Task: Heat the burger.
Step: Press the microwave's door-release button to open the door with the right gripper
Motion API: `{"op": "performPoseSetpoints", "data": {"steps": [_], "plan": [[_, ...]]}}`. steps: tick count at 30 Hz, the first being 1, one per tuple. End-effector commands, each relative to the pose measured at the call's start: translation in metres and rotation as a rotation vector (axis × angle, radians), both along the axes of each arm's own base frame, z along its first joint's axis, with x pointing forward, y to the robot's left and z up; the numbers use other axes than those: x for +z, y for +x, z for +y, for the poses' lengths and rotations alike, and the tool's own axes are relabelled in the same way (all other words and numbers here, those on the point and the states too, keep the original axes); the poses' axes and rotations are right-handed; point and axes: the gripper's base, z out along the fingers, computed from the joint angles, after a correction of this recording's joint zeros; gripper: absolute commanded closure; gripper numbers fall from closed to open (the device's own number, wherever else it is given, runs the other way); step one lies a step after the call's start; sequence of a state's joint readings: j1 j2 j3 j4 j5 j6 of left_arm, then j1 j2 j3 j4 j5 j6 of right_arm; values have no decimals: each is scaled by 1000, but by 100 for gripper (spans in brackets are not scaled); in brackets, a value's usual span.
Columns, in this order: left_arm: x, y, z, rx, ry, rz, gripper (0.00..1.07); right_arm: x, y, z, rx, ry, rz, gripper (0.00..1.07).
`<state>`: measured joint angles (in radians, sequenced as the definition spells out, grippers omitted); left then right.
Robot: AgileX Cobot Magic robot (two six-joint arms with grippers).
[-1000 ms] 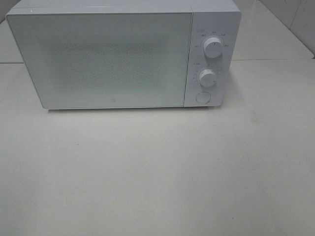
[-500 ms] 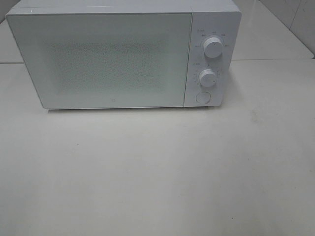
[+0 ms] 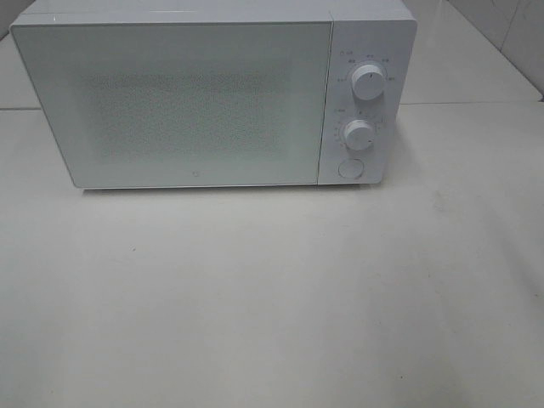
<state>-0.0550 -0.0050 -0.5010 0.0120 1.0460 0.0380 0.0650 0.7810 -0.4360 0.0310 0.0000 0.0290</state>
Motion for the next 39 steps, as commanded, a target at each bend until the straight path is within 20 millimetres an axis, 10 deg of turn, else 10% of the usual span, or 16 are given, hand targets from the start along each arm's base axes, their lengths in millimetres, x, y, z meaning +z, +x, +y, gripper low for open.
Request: {"op": "performPoseSetpoints", "data": {"steps": [1,23,39], "plan": [[0,-3,0,3,-3,-26,7,-8,7,-1,-10,-7,-82,32],[0,-3,0,3,-3,-26,7,-83,48,-4,-90,-11,-218,33],[0,-3,0,3,-3,-26,7,-136,44,61,-38,-114,-130,33]]}}
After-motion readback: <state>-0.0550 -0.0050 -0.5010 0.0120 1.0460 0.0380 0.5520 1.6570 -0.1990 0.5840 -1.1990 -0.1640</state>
